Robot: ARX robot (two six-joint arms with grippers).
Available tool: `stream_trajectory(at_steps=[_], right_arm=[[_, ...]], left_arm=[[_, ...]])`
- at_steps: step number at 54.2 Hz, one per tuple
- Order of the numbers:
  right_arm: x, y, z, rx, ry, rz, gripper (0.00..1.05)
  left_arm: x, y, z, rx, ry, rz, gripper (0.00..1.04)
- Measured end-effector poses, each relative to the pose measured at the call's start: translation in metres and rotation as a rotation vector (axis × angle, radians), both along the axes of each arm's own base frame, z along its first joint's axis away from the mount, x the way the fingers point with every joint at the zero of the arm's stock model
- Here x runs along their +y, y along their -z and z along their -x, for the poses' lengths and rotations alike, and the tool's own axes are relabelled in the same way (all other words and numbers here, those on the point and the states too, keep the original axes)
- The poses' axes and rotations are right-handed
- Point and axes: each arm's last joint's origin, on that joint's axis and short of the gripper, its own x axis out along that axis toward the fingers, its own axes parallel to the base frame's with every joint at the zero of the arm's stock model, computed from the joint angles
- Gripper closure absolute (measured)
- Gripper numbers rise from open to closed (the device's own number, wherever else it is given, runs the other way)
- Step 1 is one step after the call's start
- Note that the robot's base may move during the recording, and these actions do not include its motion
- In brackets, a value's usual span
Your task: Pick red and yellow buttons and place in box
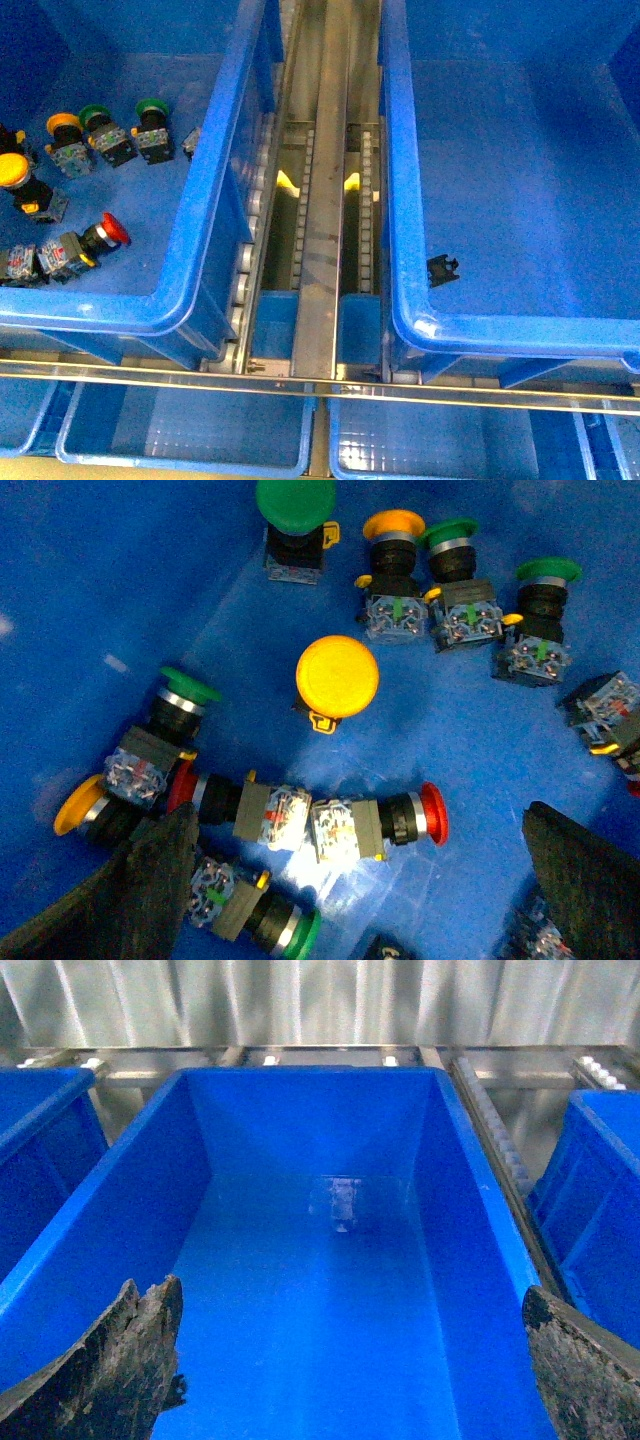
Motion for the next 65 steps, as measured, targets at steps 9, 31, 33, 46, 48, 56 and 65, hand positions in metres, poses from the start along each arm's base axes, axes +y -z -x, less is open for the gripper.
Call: stream_trajectory(at_steps=[9,31,33,46,48,56,65], right_arm=[[0.0,0.0,0.0,0.0,0.0,0.0,0.06],[0.0,0.0,0.0,0.0,0.0,0.0,0.06],[0.0,0.0,0.0,0.0,0.0,0.0,0.06],[0.0,0.0,0.0,0.0,0.0,0.0,0.06],[0.0,0.0,0.0,0.0,0.0,0.0,0.06],[0.0,0.0,0.0,0.0,0.0,0.0,0.06],[0.0,0.0,0.0,0.0,0.0,0.0,0.06]], left_arm=[[0.008,0.025,-0.023,0.047,0.019,-0.005,0.08],[0.029,0.072,-0.082,0.104,0.072,-0.025,0.08],[0.03,0.073,-0.085,0.103,0.076,-0.026,0.08],[0.032,0.082,-0.093,0.115,0.108,-0.024,0.17],[0.032,0.082,-0.093,0.116,0.112,-0.024,0.22],[0.032,0.086,-0.094,0.124,0.129,-0.018,0.51],[0.032,0.086,-0.094,0.125,0.134,-0.014,0.72]])
